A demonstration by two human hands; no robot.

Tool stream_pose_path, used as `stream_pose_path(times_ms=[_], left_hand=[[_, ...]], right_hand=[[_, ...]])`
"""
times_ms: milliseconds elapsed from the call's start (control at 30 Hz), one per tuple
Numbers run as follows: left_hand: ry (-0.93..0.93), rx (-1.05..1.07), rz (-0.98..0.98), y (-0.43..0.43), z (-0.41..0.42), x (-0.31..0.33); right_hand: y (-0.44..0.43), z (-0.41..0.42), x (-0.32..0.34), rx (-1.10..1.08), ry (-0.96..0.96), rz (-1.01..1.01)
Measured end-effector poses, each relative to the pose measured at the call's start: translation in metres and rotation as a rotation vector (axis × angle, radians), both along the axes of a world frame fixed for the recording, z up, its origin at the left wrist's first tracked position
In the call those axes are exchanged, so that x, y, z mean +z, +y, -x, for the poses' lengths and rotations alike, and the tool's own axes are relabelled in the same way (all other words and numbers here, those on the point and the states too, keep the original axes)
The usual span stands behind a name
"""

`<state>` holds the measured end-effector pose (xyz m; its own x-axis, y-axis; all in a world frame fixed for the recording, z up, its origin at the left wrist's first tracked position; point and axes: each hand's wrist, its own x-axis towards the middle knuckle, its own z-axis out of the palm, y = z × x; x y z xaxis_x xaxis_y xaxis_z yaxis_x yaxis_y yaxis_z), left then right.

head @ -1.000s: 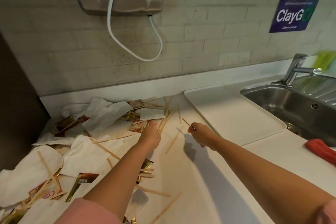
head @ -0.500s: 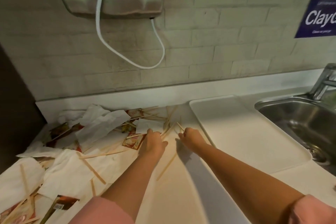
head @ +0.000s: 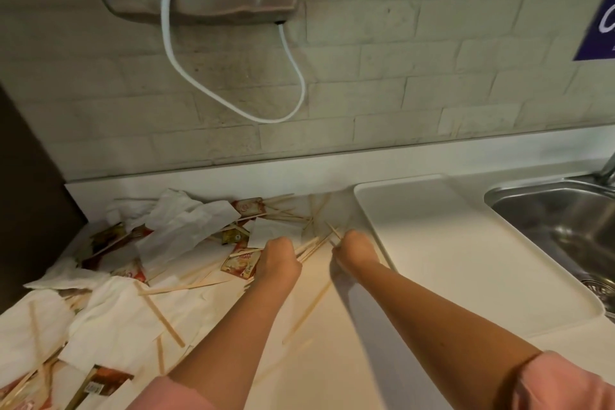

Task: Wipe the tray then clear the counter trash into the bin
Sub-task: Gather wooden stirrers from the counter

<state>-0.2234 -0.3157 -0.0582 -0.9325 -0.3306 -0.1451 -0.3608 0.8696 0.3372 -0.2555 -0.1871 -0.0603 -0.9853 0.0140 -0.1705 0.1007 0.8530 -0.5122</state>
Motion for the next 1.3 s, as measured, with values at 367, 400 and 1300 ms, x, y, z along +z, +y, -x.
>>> stream_pose_path(times_ms=[367,400,1300], left_hand=[[-0.069,-0.045,-0.181,-0.02,-0.017,0.008],[-0.06,-0.044,-0.226,-0.022,-0.018,0.012],[0.246,0.345,-1.44,-0.009,-0.046,0.053]], right_hand=[[-0.002,-0.009,0.009,0.034,-0.066,-0.13],[-0.002,-0.01,0.011,0.018,-0.066,-0.101],[-0.044,-0.074,0.038,0.255,-0.341,0.925]])
